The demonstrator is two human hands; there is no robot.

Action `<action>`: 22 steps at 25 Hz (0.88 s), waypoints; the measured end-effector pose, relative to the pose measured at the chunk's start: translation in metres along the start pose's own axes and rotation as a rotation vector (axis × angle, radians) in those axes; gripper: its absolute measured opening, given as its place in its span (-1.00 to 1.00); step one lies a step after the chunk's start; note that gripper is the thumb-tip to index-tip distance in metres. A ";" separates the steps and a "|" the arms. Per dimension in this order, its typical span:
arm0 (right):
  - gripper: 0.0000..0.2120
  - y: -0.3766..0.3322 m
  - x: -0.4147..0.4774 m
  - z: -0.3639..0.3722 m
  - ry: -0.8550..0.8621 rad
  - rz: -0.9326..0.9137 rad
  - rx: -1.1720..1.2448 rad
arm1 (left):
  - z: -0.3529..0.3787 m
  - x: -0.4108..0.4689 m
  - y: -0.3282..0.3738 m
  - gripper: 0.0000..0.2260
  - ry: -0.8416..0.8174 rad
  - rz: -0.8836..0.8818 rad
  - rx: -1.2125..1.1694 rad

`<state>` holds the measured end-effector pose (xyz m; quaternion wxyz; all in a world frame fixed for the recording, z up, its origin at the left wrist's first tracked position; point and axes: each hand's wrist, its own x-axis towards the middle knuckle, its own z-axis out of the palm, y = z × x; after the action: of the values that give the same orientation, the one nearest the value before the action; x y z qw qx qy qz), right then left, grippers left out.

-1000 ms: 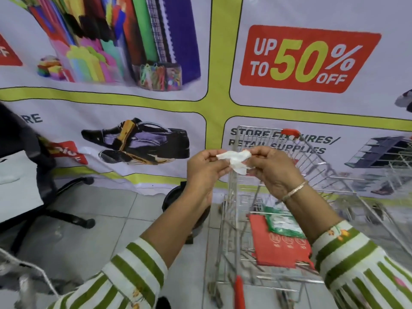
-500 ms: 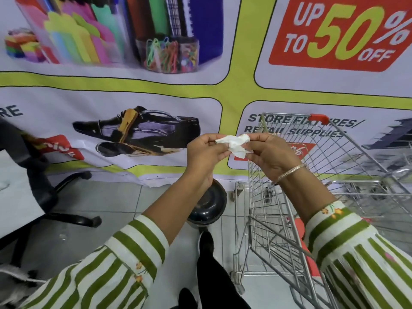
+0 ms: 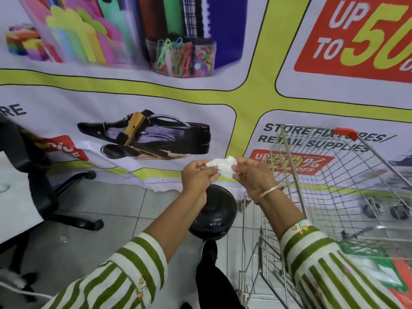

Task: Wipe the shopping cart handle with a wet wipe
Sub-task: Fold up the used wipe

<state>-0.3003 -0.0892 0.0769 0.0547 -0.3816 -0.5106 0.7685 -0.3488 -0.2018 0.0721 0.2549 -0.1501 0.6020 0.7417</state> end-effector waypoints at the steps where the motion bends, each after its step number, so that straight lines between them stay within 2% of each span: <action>1: -0.74 0.013 0.010 0.001 0.053 0.015 -0.012 | -0.001 0.011 -0.010 -0.79 0.044 -0.040 -0.010; 6: -0.66 0.102 0.086 -0.011 0.229 0.212 0.057 | -0.010 0.090 -0.092 -0.73 0.167 -0.277 -0.026; 8: -0.64 0.147 0.122 -0.022 0.275 0.316 0.079 | -0.017 0.125 -0.137 -0.76 0.233 -0.376 0.003; 11: -0.83 0.219 0.191 -0.038 0.339 0.459 0.076 | -0.026 0.188 -0.208 -0.83 0.311 -0.477 0.016; 12: -0.80 0.239 0.210 -0.043 0.360 0.491 0.057 | -0.029 0.206 -0.228 -0.82 0.336 -0.499 0.014; 13: -0.76 0.256 0.227 -0.047 0.366 0.511 0.033 | -0.032 0.221 -0.245 -0.80 0.338 -0.526 -0.006; 15: -0.71 0.286 0.258 -0.054 0.361 0.511 -0.007 | -0.038 0.248 -0.276 -0.90 0.301 -0.593 -0.033; 18: -0.60 0.307 0.276 -0.066 0.391 0.493 -0.162 | -0.055 0.263 -0.293 -0.55 0.257 -0.649 0.060; 20: -0.59 0.308 0.266 -0.074 0.371 0.474 -0.202 | -0.069 0.252 -0.289 -0.53 0.230 -0.654 0.115; 22: -0.65 0.293 0.244 -0.076 0.332 0.449 -0.201 | -0.084 0.234 -0.275 -0.60 0.177 -0.650 0.116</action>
<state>-0.3332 -0.0562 -0.3089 -0.0719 -0.6092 -0.4709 0.6340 -0.3954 -0.1971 -0.2953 0.4331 -0.3831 0.5834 0.5703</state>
